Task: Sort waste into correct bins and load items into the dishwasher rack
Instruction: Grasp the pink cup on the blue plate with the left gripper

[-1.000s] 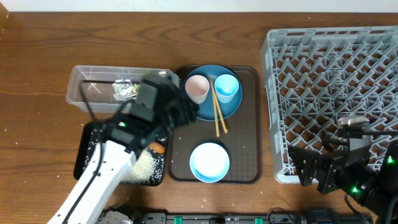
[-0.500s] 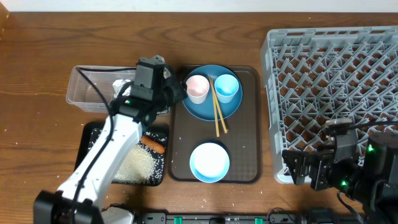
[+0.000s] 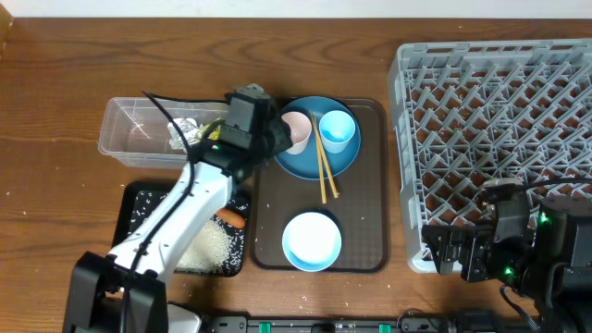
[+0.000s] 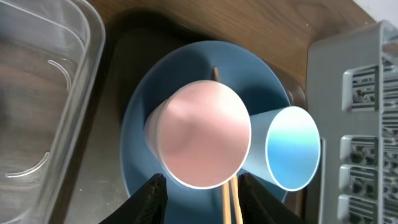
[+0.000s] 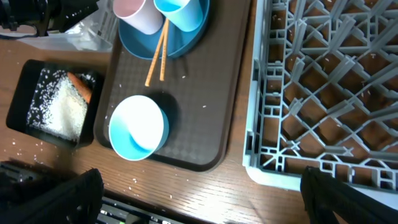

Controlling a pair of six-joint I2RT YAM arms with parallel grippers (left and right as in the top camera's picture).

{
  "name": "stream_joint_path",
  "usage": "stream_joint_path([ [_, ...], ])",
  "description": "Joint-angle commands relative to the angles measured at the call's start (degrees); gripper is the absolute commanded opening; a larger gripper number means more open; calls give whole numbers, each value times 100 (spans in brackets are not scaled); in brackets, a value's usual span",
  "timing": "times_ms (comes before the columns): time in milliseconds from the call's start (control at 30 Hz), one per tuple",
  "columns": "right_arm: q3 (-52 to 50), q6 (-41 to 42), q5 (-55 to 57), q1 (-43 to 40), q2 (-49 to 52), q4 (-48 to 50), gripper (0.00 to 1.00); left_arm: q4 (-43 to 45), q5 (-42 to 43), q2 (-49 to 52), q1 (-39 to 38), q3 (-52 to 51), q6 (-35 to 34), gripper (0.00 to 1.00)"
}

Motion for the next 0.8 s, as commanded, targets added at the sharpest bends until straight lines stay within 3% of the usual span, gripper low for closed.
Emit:
stream_joint_path([
  [0, -39, -81, 83, -63, 4, -55, 99, -35, -763, 17, -140, 98, -50, 40],
  [600, -39, -229, 197, -63, 4, -201, 99, 256, -855, 737, -249, 98, -55, 40],
  [767, -39, -229, 197, -63, 2, -201, 99, 282, -857, 835, -249, 98, -52, 35],
])
